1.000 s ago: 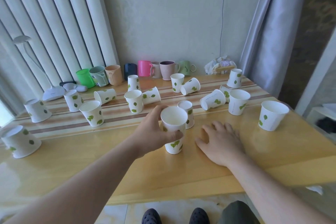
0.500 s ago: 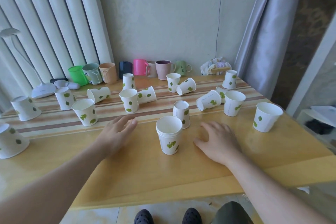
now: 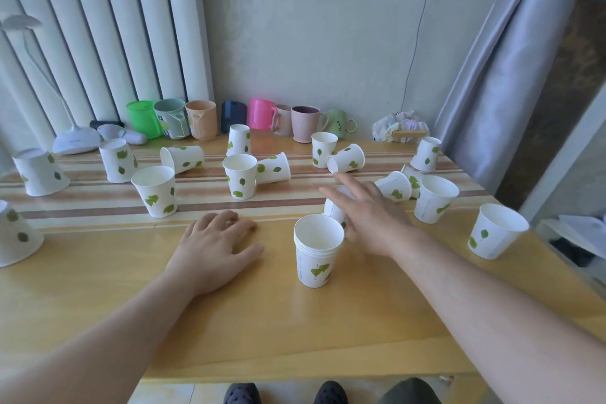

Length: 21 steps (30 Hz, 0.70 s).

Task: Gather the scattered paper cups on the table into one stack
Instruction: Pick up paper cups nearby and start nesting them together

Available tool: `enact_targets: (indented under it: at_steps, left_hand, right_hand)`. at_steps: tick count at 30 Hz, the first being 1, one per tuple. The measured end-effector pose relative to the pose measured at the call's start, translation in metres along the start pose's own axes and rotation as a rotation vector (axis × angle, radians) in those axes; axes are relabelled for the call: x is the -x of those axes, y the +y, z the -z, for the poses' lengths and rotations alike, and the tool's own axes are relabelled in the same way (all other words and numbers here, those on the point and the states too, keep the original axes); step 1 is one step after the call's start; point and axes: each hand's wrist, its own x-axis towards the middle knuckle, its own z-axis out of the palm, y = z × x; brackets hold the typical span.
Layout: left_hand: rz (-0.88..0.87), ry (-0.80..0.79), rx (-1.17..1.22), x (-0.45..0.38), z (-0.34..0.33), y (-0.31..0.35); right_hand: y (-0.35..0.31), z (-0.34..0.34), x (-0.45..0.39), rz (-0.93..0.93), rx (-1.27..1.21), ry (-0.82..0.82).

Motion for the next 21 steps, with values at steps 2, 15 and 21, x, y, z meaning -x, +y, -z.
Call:
enact_targets:
  at_steps: [2, 15, 21]
  left_hand:
    - [0.001, 0.01, -0.001, 0.0, 0.0, 0.0]
    - [0.018, 0.013, -0.003, 0.003, 0.002, 0.004]
    - [0.025, -0.011, 0.007, 0.005, 0.003, 0.003]
  right_hand:
    - [0.01, -0.002, 0.006, -0.056, -0.067, 0.082]
    - [0.014, 0.01, 0.039, -0.505, -0.972, 0.161]
    - [-0.047, 0.047, 0.031, -0.146, -1.58, 0.326]
